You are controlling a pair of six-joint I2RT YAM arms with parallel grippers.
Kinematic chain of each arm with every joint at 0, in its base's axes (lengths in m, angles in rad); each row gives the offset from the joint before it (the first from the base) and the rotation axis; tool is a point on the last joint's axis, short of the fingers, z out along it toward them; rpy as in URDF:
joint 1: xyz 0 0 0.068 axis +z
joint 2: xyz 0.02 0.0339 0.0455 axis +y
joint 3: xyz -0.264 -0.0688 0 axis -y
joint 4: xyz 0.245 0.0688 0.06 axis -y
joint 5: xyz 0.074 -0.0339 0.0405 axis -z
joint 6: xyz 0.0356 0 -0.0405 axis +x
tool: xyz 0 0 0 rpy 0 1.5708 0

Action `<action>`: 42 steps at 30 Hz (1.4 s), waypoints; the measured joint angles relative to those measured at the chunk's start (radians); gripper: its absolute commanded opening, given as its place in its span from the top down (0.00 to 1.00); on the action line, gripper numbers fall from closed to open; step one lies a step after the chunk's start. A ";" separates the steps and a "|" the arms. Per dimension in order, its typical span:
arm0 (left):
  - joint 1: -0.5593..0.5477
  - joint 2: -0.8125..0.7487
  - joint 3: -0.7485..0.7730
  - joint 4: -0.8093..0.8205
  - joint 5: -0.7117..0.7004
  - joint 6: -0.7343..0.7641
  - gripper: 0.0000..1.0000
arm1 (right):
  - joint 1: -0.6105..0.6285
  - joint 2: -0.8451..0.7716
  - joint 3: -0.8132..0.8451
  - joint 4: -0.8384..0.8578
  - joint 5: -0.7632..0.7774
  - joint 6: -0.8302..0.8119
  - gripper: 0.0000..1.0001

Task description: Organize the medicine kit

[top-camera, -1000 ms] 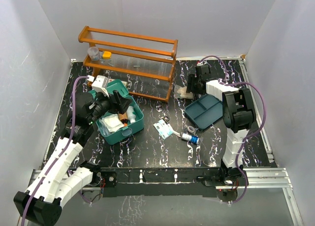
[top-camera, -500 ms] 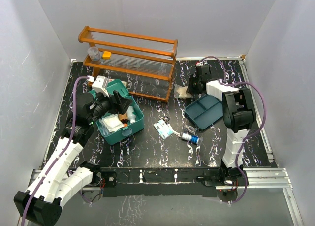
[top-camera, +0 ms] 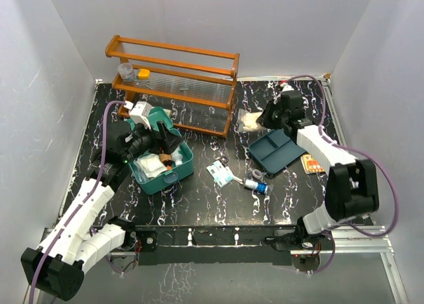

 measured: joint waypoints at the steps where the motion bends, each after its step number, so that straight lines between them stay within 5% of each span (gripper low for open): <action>1: 0.000 0.003 0.001 -0.001 0.006 -0.011 0.25 | 0.000 -0.041 -0.021 -0.006 -0.015 0.007 0.93; 7: 0.000 0.060 0.026 0.004 0.100 -0.091 0.22 | 0.018 -0.282 -0.169 -0.017 -0.200 0.015 0.92; 12: 0.000 0.203 0.138 -0.039 0.219 -0.174 0.19 | 0.161 -0.405 -0.209 -0.048 -0.286 -0.015 0.92; 26: 0.000 0.319 0.198 -0.254 0.483 -0.155 0.13 | 0.453 -0.319 -0.065 -0.108 -0.414 -0.153 0.91; 35: 0.000 0.315 0.142 -0.275 0.578 -0.148 0.35 | 0.486 -0.223 -0.017 -0.138 -0.448 -0.198 0.91; 42: 0.000 0.324 0.117 -0.296 0.596 -0.132 0.41 | 0.504 -0.206 -0.017 -0.130 -0.481 -0.198 0.91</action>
